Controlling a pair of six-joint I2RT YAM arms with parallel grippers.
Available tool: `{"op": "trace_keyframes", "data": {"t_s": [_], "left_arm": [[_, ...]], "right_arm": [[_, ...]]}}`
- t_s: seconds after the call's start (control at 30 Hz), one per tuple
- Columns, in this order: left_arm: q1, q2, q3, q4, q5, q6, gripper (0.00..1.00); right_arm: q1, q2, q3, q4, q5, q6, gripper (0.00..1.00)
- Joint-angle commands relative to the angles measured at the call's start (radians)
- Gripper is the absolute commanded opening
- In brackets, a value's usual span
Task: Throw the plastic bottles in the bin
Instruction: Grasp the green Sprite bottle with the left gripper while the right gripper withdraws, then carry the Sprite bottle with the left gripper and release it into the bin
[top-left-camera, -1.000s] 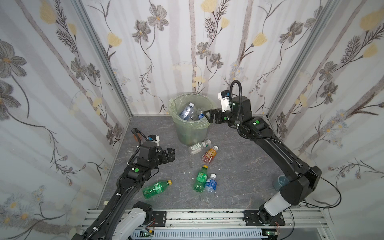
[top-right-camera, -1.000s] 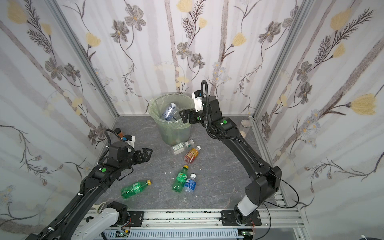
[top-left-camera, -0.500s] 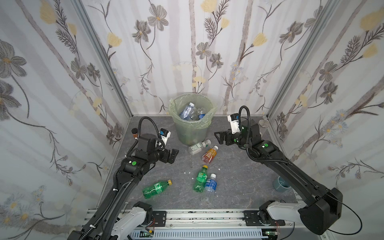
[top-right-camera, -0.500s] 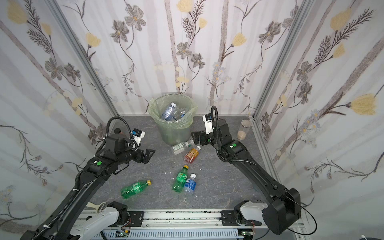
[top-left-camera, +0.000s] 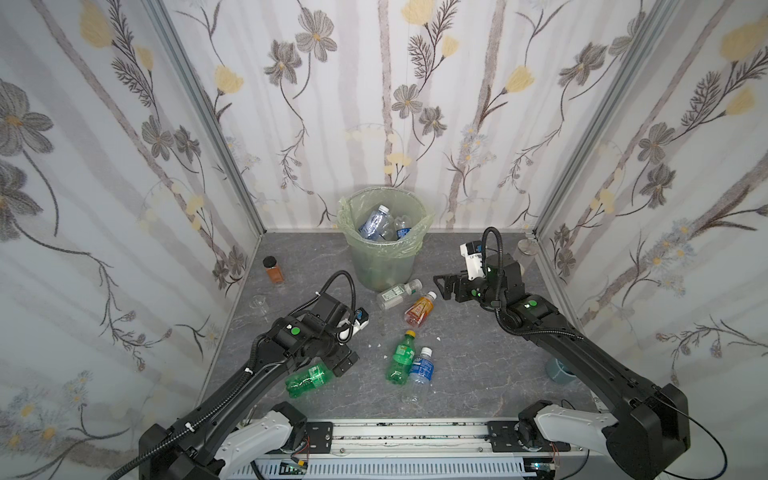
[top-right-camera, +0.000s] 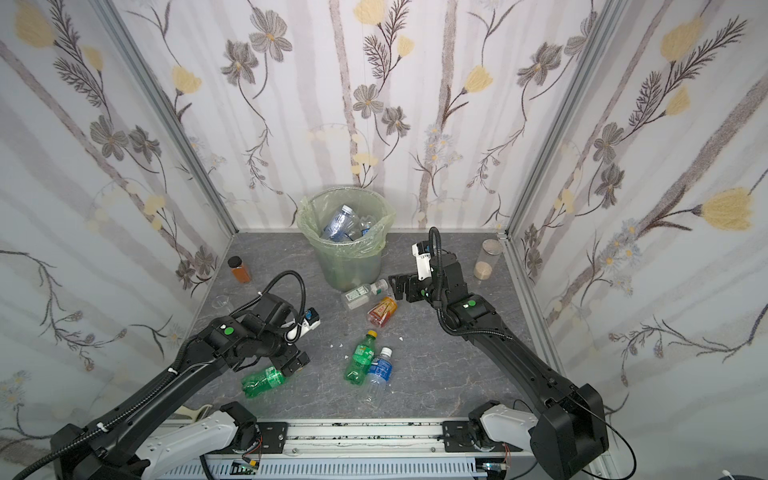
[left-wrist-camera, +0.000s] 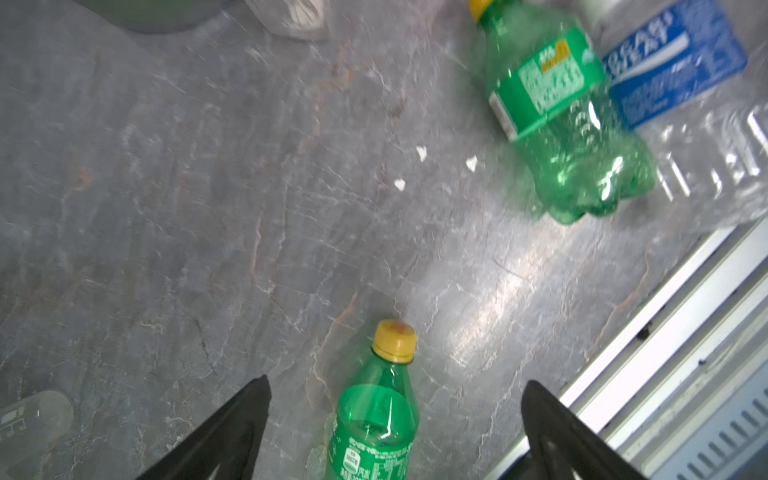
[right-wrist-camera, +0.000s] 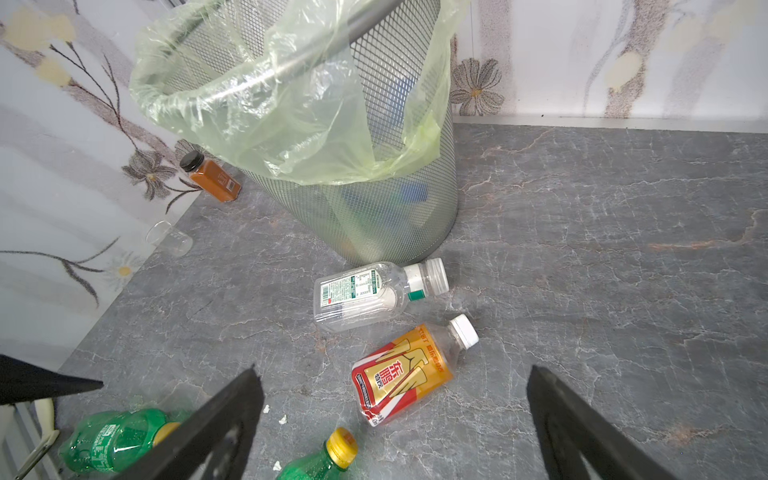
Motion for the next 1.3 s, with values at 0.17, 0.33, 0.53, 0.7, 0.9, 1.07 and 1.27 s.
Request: {"op": "trace_keyframes", "data": {"t_s": [0.17,0.33,0.53,0.7,0.9,1.07,1.27], "left_arm": [[-0.03,0.03,-0.096,-0.111,-0.15,0.034,0.95],[-0.03,0.096,-0.115,-0.096,-0.231,0.018,0.9],[-0.03,0.136,-0.15,-0.082,-0.185,0.043,0.88],[-0.031,0.169,-0.173,-0.058,-0.177,0.059,0.9],[-0.03,0.174,-0.191,-0.035,-0.193,0.052,0.88],[-0.03,0.223,-0.182,-0.034,-0.243,0.018,0.79],[-0.033,0.281,-0.188,-0.011,-0.302,0.012,0.72]], "right_arm": [[-0.017,-0.024,-0.03,0.065,-0.023,-0.001,1.0],[-0.024,-0.04,-0.034,0.065,-0.029,-0.002,1.0],[-0.038,-0.067,-0.053,0.065,-0.029,-0.005,1.0],[-0.048,-0.09,-0.066,0.068,-0.032,-0.004,1.0],[-0.05,-0.117,-0.07,0.072,-0.048,-0.002,1.0],[-0.056,-0.156,-0.083,0.072,-0.054,-0.004,1.0],[-0.059,-0.215,-0.097,0.072,-0.061,-0.005,1.0]]}}
